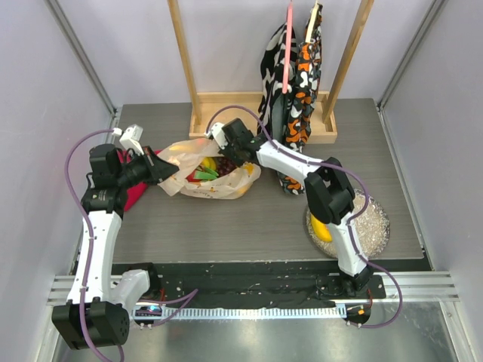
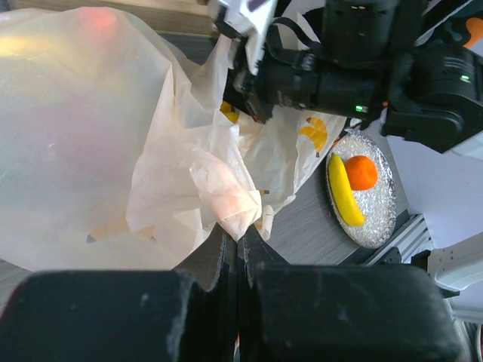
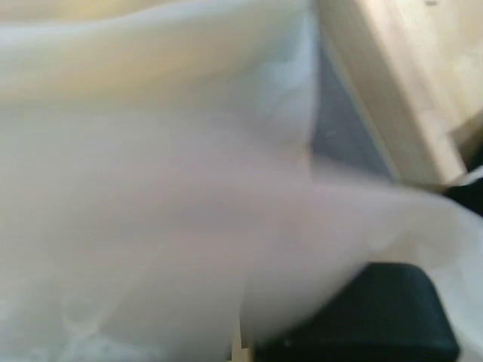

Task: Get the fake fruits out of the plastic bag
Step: Adjust the plastic bag at the center of the board.

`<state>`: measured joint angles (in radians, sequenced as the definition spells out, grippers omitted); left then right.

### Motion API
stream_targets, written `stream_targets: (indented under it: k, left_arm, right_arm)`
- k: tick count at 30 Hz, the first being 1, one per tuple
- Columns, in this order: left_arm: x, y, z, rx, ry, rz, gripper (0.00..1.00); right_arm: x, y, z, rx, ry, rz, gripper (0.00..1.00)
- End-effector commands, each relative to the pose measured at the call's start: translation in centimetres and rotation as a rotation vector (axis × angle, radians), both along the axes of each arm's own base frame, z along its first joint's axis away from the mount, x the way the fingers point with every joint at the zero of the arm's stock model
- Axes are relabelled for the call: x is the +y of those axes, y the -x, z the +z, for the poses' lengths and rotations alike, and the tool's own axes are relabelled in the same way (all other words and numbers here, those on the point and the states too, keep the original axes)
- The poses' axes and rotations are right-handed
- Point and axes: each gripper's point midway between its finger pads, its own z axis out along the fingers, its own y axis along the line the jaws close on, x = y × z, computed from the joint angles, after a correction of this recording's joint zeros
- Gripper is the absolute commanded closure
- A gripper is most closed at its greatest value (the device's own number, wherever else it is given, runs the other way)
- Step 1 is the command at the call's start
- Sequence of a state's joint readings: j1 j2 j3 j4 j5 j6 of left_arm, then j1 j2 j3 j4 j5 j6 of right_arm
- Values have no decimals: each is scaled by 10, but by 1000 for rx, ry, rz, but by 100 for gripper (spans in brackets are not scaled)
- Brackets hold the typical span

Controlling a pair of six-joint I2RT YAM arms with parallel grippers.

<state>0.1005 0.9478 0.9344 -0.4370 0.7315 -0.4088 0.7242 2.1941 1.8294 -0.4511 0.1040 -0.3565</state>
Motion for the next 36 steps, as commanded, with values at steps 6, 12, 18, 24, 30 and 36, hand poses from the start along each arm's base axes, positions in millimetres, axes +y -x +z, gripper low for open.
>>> stream_targets:
  k: [6, 12, 18, 24, 30, 36]
  left_arm:
    - [-1, -3, 7, -38, 14, -10, 100]
    - [-1, -4, 4, -35, 16, -10, 100]
    - [-3, -2, 7, -30, 19, -20, 100]
    - [-2, -1, 10, -36, 7, -20, 100]
    - [-1, -1, 16, -50, 1, -17, 100]
    - [-1, 1, 18, -59, -4, -14, 100]
  right_arm:
    - [-14, 111, 40, 133, -58, 158, 77]
    - [-44, 138, 10, 187, 27, 155, 70]
    - [-7, 101, 82, 42, -90, 170, 71]
    - [27, 68, 103, -27, -151, 175, 74]
    - [35, 55, 47, 25, -67, 179, 73]
    - [21, 56, 14, 56, 26, 166, 75]
